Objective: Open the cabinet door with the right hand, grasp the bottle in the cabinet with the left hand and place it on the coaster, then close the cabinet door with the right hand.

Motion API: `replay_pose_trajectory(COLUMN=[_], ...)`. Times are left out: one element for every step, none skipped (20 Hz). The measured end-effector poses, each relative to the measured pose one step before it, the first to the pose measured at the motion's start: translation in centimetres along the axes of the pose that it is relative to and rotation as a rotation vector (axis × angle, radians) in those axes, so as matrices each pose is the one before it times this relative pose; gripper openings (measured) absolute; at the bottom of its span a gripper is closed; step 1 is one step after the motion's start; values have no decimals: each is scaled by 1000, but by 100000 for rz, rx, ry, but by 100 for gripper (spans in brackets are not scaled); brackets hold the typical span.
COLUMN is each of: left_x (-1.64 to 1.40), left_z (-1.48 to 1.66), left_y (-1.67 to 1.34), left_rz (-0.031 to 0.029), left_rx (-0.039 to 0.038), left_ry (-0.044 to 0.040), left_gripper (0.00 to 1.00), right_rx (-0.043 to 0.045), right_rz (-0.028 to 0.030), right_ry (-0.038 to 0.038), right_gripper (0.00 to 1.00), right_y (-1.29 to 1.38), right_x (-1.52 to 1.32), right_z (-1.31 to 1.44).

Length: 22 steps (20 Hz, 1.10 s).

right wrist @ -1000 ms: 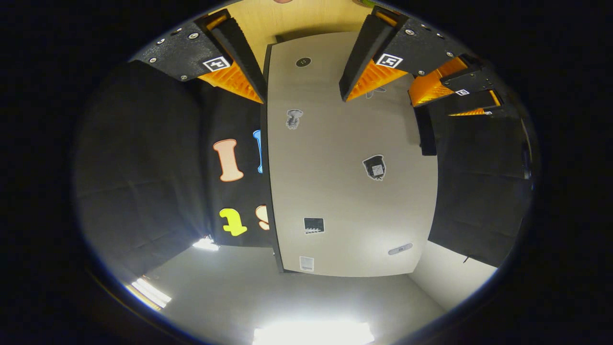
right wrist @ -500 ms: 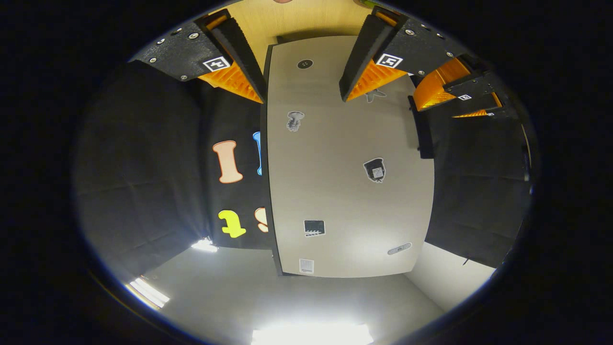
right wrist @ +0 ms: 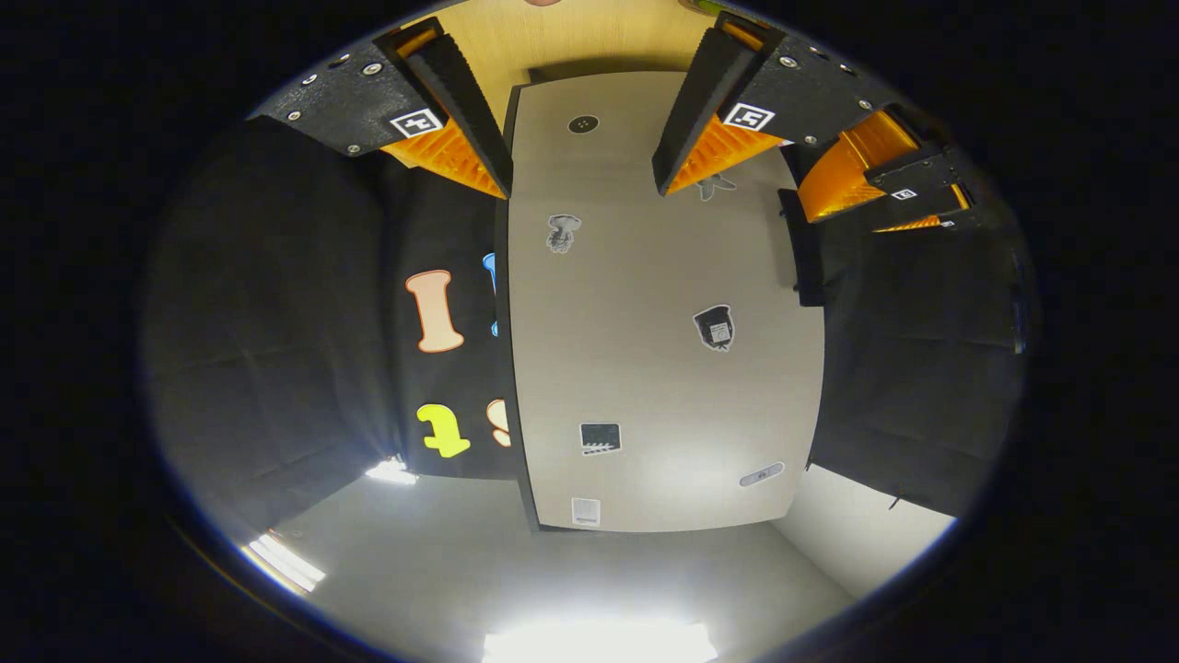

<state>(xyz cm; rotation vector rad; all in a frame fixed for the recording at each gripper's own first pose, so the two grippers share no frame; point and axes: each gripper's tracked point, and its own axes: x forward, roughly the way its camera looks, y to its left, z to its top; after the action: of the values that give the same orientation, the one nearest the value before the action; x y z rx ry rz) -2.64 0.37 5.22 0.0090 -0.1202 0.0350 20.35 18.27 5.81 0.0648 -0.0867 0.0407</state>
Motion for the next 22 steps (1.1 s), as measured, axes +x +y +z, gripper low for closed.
replay_pose_trajectory(left_x=[29,21,104,125,65,20,-76,-2,-26,48,22,38,59,-21,-63,-92,5,-52,19,-108,-5,-87], left_z=[-154,-177,-415,-310,-165,-158,-5,191,145,176,106,57,-211,101,-151,-35,-84,-78,53,101,-26,53], left_y=[-114,35,106,135,-29,-5,-27,-44,-102,-138,-19,-125,-156,-134,-19,-15,-118,-36,116,84,67,-3], left_rz=[-360,-15,486,277,-68,-110,58,-66,-320,-126,-149,-229,-335,-333,-165,-194,-148,105,134,188,29,87], left_rx=[322,613,778,319,-154,-197,36,201,149,256,278,242,240,239,255,210,13,-191,-234,-231,-223,-36], left_ry=[351,769,895,610,521,339,-21,-156,-390,-357,-189,63,37,1,123,169,224,149,45,56,-110,-122], left_gripper=[90,90,86,86,86,91,91,91,91,91,91,90,91,90,90,90,90,90,90,90,90,90], right_rx=[-206,-261,-486,-651,-253,391,472,265,79,210,517,256,-221,-463,-112,207,270,205,76,-23,-92,-73], right_rz=[-156,-135,-662,-1290,-898,-116,-7,-219,-194,-57,517,219,-311,-772,36,194,-26,151,-41,-310,-156,-232], right_ry=[242,130,814,-177,-629,-737,-346,-120,-86,194,24,-132,-514,-149,-89,197,366,353,165,-161,-261,-143], right_gripper=[94,94,94,94,94,94,94,94,94,94,94,94,95,94,94,94,94,94,94,94,94,94], right_y=[-62,0,-95,-356,-211,-50,42,11,-121,6,130,60,-75,-132,-55,47,-3,44,-27,-48,-46,-88], right_x=[13,22,32,-84,-61,-37,112,-39,78,-24,5,-27,-84,-41,31,74,39,-12,-8,-102,-60,-90], right_z=[-131,-20,-183,49,296,190,25,56,-34,-36,-7,46,89,79,-33,-22,-195,-111,-44,78,132,80])
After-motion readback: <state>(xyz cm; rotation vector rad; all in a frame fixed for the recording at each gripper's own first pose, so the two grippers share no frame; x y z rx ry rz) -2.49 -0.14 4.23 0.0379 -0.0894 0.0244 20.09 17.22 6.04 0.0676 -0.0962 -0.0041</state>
